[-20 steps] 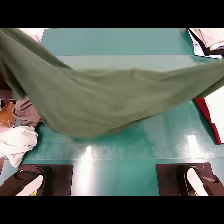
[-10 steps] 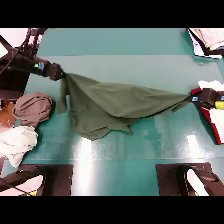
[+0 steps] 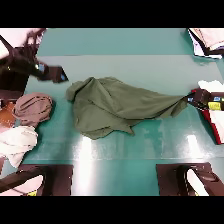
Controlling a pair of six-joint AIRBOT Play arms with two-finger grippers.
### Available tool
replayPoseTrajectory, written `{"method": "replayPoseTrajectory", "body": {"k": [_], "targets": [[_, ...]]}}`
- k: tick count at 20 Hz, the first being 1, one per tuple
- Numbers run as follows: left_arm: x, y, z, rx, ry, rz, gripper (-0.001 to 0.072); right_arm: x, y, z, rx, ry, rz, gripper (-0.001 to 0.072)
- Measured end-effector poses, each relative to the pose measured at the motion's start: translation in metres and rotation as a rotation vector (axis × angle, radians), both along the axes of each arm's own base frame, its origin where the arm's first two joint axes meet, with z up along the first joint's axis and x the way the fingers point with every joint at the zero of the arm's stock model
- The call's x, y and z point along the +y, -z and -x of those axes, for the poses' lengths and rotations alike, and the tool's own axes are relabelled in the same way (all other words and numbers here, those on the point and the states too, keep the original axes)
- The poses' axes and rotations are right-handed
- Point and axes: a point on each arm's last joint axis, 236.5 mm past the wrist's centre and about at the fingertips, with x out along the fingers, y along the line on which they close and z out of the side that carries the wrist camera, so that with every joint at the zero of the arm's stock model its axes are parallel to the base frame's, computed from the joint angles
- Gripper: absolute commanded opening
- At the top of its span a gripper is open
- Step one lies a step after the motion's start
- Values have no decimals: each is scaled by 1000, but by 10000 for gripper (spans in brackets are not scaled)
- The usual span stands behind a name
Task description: Fold the shirts.
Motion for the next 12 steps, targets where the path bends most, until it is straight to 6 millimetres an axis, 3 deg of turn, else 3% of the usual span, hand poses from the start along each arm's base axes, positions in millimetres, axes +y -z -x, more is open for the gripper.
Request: {"method": "replayPoseTrajectory", "body": {"k": [6, 9, 12], "targets": [[-31, 97, 115, 242, -118, 249, 550, -5, -5, -11, -47, 33, 4, 16], [-42, 132, 158, 355, -168, 336, 550, -7, -8, -16, -66, 45, 6, 16], [-56, 152, 185, 417, -166, 373, 550, -9, -10, -18, -78, 53, 7, 16]]}}
